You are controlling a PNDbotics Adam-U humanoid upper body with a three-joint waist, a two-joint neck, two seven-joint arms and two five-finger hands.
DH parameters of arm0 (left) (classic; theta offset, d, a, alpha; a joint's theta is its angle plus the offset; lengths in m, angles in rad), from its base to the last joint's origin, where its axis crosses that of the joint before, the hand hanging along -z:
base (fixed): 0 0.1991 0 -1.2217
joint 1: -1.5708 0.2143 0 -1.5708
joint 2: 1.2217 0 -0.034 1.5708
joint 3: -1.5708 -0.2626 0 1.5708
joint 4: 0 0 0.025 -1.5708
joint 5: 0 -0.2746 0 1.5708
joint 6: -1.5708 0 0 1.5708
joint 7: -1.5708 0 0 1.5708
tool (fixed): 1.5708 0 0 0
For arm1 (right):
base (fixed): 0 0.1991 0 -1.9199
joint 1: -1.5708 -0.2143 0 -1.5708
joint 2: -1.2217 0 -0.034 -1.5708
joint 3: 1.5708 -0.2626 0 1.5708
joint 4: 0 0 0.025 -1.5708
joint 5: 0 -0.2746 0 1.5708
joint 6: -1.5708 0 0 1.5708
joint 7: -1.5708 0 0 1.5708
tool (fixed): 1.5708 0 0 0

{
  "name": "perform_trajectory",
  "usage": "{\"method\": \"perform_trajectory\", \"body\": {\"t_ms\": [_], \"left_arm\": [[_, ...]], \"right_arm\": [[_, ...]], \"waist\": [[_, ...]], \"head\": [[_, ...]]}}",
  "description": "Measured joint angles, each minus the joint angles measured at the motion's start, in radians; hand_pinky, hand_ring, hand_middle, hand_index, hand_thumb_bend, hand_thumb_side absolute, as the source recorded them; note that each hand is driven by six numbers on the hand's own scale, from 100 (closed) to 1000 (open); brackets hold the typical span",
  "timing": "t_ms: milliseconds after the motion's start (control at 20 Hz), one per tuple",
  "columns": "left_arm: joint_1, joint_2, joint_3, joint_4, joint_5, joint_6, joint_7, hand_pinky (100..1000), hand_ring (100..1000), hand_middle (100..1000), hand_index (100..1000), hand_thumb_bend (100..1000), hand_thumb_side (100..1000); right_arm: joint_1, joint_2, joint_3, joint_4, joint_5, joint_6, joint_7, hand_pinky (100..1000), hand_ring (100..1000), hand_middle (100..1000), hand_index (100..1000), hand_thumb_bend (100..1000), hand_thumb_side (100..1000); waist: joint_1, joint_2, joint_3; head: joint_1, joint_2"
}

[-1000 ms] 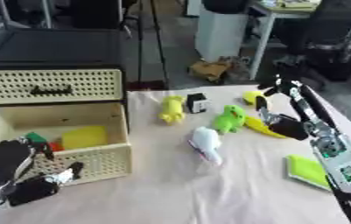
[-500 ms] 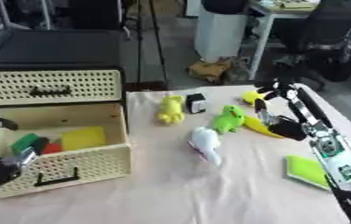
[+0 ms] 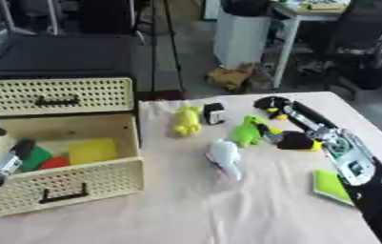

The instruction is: Pick up objects from table and place into drawer.

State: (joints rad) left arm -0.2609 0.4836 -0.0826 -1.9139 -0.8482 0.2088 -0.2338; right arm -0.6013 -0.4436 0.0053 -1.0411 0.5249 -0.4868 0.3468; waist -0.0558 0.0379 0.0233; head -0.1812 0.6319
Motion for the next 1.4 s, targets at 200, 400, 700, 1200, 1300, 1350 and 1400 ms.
{"method": "perform_trajectory", "body": {"t_ms": [200, 400, 700, 1200, 1300, 1350, 1400], "left_arm": [[-0.002, -0.002, 0.000, 0.000, 0.004, -0.005, -0.009, 100, 100, 100, 726, 525, 1000], [-0.003, -0.010, 0.000, 0.000, 0.007, -0.013, -0.021, 100, 100, 100, 725, 524, 1000], [-0.004, -0.018, 0.000, 0.000, 0.009, -0.017, -0.031, 100, 100, 100, 725, 524, 1000], [-0.013, -0.027, -0.001, -0.006, 0.013, -0.025, -0.042, 100, 100, 100, 726, 523, 1000], [-0.016, -0.031, -0.001, -0.006, 0.014, -0.027, -0.044, 100, 100, 100, 725, 524, 1000], [-0.019, -0.035, -0.001, -0.007, 0.015, -0.027, -0.045, 100, 100, 100, 726, 523, 1000], [-0.021, -0.036, -0.001, -0.008, 0.016, -0.028, -0.045, 100, 100, 100, 726, 523, 1000]], "right_arm": [[-0.077, 0.013, 0.005, 0.118, 0.053, -0.024, 0.064, 773, 928, 932, 902, 237, 455], [-0.141, 0.035, 0.007, 0.221, 0.106, -0.046, 0.091, 807, 962, 951, 911, 316, 480], [-0.195, 0.069, 0.007, 0.315, 0.175, -0.072, 0.115, 809, 959, 951, 912, 333, 489], [-0.220, 0.087, 0.004, 0.401, 0.295, -0.074, 0.108, 860, 998, 946, 911, 354, 512], [-0.220, 0.087, 0.001, 0.417, 0.323, -0.070, 0.103, 857, 989, 941, 911, 358, 515], [-0.220, 0.087, 0.000, 0.424, 0.339, -0.068, 0.100, 854, 984, 938, 910, 361, 514], [-0.220, 0.087, 0.000, 0.429, 0.355, -0.067, 0.099, 849, 974, 932, 909, 361, 512]], "waist": [[0.005, -0.001, 0.010], [0.008, -0.001, 0.022], [0.014, -0.002, 0.040], [0.029, 0.006, 0.088], [0.030, 0.009, 0.094], [0.030, 0.010, 0.096], [0.031, 0.012, 0.098]], "head": [[-0.008, 0.000], [-0.015, 0.001], [-0.026, 0.005], [-0.043, -0.002], [-0.047, -0.003], [-0.049, -0.003], [-0.049, -0.005]]}}
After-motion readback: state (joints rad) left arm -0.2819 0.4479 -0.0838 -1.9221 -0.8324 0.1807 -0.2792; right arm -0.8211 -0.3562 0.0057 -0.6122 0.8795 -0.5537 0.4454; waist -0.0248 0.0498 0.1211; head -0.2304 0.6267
